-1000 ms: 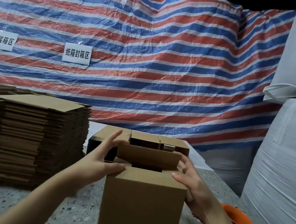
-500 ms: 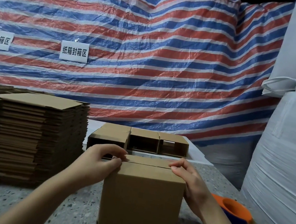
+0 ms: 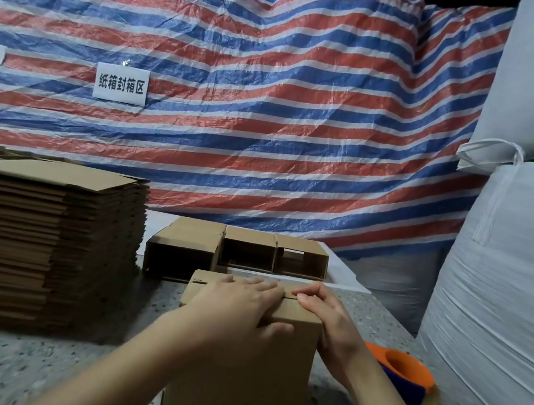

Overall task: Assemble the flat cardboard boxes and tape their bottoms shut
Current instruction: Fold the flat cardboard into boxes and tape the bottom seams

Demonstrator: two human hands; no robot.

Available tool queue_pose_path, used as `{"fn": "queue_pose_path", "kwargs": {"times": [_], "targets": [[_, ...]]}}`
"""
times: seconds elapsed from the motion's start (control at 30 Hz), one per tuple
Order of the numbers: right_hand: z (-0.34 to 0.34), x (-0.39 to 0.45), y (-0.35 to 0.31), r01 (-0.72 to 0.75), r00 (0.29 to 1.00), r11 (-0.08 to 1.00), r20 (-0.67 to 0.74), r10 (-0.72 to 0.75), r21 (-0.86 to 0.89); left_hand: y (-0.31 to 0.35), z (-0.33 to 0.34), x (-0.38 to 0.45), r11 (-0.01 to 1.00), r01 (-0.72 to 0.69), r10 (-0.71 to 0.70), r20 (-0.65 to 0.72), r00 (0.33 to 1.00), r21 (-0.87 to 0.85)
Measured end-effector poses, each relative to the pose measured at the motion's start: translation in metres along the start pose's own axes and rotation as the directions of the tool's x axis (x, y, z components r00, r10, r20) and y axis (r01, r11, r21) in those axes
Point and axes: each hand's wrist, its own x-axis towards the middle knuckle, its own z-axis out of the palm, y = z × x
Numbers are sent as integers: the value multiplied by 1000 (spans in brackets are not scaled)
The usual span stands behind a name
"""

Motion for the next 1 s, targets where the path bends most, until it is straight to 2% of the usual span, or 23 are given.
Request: {"fn": "queue_pose_path", "kwargs": {"times": [0.13,0.2,0.27,0.33,0.4,0.47,0.5,0.57,0.63,0.73,1.0], "targets": [[-14,-1,-2,-7,1000,996,24,9,-90,0,-1,1,1000,-9,9,4,1000,-8],[-29,3,-5,-27,1000,967,-14,25,-253,0,-2,1,1000,-4,4,13,1000,-6],[-46,9,-7,-91,993,869,-110,42,-486,1,-4,1,1000,-5,5,18,1000,-6],[-67,14,-2,-146,985,657,-171,26,-739,1,-4,0,1000,-12,13,17,1000,-14],[-87,15,7,-227,973,388,-225,52,-893,0,-4,-1,999,-14,14,13,1000,-29],[-100,11,17,-364,931,158,-352,96,-918,1,-4,-3,999,-11,11,7,1000,-35],[-106,8,24,-415,908,80,-407,101,-906,1,-4,-3,999,-10,10,2,1000,-35],[-112,4,40,-454,884,-11,-452,119,-891,2,-3,-4,999,-7,7,-4,1000,-41],[-117,0,57,-434,891,-33,-434,130,-901,2,-4,-5,999,-4,4,-6,1000,-43],[-123,-5,72,-406,913,45,-403,64,-913,2,-5,-4,999,-11,11,3,1000,-39],[-128,-5,71,-353,935,-26,-353,32,-935,-1,-6,1,987,31,-20,73,997,-156]]}}
